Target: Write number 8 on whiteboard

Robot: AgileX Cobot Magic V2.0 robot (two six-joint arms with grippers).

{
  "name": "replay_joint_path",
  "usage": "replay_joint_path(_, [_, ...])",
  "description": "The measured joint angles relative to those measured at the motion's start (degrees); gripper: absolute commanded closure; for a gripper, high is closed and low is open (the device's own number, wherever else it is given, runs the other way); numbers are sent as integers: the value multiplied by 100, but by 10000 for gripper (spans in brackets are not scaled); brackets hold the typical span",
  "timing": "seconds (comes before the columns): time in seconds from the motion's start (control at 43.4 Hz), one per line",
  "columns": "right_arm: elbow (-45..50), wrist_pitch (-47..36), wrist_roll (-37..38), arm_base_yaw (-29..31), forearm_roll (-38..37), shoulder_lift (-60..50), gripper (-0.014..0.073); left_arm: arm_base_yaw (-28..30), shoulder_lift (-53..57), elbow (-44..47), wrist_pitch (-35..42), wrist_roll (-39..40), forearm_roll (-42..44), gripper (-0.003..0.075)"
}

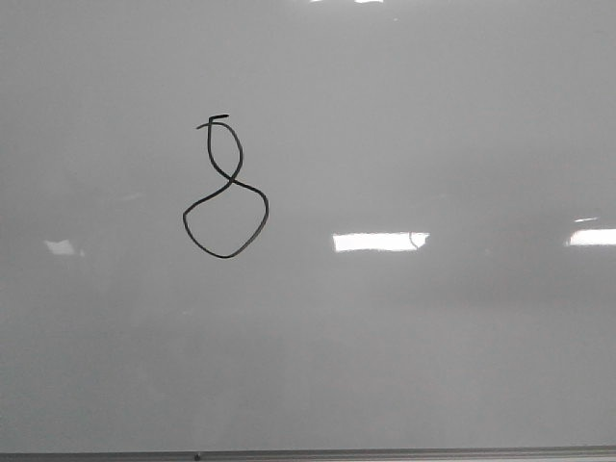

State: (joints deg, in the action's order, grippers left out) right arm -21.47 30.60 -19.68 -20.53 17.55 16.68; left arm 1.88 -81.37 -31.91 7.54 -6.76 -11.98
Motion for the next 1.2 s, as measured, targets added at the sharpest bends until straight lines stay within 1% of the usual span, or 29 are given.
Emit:
replay_joint_path(0.161, [0, 0, 13, 0, 0, 0, 653, 0, 259, 0, -341, 0, 0, 383])
replay_joint_path(0.277, [0, 0, 13, 0, 0, 0, 653, 0, 820, 0, -754, 0, 10, 386])
replay_joint_path(0.346, [0, 14, 13, 0, 0, 0, 653, 0, 1271, 0, -1125, 0, 77, 409])
replay_joint_path(0.415, [0, 36, 13, 0, 0, 0, 653, -39, 1810, 43, -1397, 0, 163, 476])
replay_joint_path(0.507, [0, 36, 13, 0, 0, 0, 653, -207, 2616, 224, -1543, 0, 285, 597])
replay_joint_path(0.6, [0, 36, 13, 0, 0, 0, 653, -458, 3372, 450, -1605, 0, 322, 734])
replay_joint_path(0.784, [0, 36, 26, 0, 0, 0, 653, -1034, 4989, 1031, -1831, 0, 356, 741])
replay_joint_path(0.922, [0, 36, 26, 0, 0, 0, 653, -1286, 5871, 1178, -2060, 0, 356, 741])
replay_joint_path(1.038, [0, 36, 26, 0, 0, 0, 653, -1319, 6373, 1187, -2072, 0, 356, 741])
replay_joint_path(1.199, [0, 36, 26, 0, 0, 0, 653, -1319, 6584, 1187, -2072, 0, 356, 741])
